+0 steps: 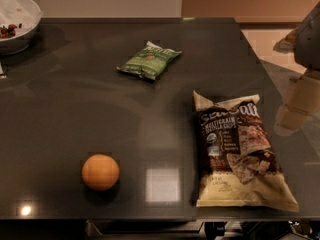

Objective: Pick brown chip bag

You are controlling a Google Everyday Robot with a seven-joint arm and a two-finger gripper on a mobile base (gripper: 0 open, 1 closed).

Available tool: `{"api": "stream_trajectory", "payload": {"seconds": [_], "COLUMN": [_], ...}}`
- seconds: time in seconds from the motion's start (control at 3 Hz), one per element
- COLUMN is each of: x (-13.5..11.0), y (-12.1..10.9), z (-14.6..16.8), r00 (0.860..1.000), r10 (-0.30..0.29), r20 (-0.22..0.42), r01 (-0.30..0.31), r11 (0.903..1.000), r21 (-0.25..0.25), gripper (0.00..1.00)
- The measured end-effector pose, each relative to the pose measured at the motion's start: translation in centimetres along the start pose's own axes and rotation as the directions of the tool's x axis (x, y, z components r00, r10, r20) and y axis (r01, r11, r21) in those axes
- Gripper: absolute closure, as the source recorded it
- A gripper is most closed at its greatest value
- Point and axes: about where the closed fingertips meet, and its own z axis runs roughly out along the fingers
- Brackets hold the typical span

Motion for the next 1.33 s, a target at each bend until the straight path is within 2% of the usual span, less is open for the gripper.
{"api": "stream_trajectory", "payload": {"seconds": [0.33, 0.67, 1.0, 1.33], "x": [0.0, -0.5, -1.2, -1.6], "y": [-0.1, 0.4, 1.4, 2.5], "z": [-0.1, 0.9, 2.8, 5.1], "r00": [1.000, 0.998, 0.988, 0.968], "r10": [0.002, 0.057, 0.153, 0.252], "r20": [-0.001, 0.002, 0.004, 0.001], "r01": [-0.002, -0.057, -0.153, -0.250], "r11": [1.0000, 0.9977, 0.9853, 0.9618], "r21": [0.001, -0.036, -0.077, -0.112], "gripper": [0.00, 0.00, 0.00, 0.00]}}
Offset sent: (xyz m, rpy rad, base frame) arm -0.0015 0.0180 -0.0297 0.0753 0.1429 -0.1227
